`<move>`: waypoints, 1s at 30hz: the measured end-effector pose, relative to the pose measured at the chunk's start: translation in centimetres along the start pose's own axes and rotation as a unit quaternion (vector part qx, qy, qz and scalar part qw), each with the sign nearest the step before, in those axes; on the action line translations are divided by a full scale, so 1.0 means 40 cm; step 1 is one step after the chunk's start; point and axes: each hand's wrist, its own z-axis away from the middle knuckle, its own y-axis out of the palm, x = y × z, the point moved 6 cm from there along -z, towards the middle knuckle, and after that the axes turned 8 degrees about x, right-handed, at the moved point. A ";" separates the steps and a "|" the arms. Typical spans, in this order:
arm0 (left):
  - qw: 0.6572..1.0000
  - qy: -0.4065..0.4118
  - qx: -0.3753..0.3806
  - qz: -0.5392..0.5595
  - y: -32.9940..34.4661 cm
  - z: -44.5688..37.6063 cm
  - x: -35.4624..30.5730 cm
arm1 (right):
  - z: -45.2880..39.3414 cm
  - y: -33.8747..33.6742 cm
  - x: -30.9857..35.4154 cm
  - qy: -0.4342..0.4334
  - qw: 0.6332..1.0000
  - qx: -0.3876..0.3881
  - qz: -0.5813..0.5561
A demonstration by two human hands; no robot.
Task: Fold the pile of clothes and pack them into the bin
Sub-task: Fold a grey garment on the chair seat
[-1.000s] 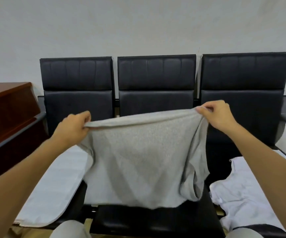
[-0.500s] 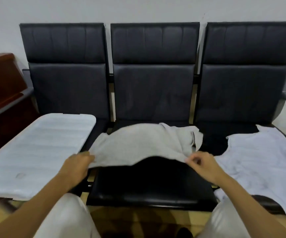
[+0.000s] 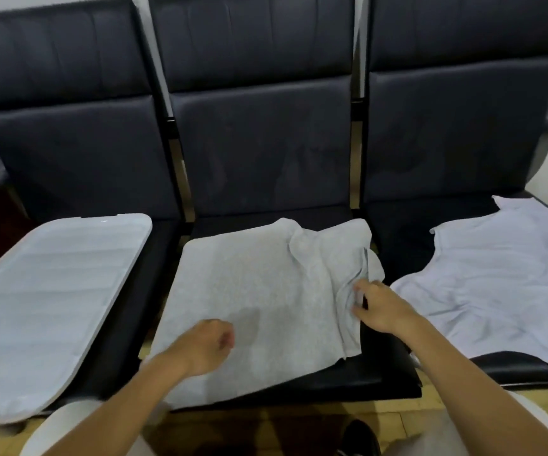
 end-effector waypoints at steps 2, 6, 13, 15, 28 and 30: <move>0.999 0.039 -0.013 0.019 -0.015 -0.069 -0.103 | -0.044 -0.009 -0.007 0.015 1.000 -0.023 0.002; 0.992 0.108 -0.039 0.053 -0.046 -0.205 -0.283 | -0.110 -0.044 -0.025 0.079 0.991 -0.098 -0.041; 0.975 0.174 -0.067 0.120 -0.068 -0.411 -0.537 | -0.138 -0.121 -0.097 0.166 0.976 -0.136 -0.017; 0.979 0.167 -0.017 0.114 -0.034 -0.435 -0.587 | -0.122 -0.144 -0.126 0.172 0.973 -0.151 -0.038; 0.927 0.268 -0.246 0.091 -0.016 -0.431 -0.694 | -0.104 -0.166 -0.198 0.129 0.903 -0.146 -0.383; 0.901 0.345 -0.259 0.033 0.001 -0.372 -0.718 | -0.091 -0.175 -0.196 0.106 0.858 -0.125 -0.486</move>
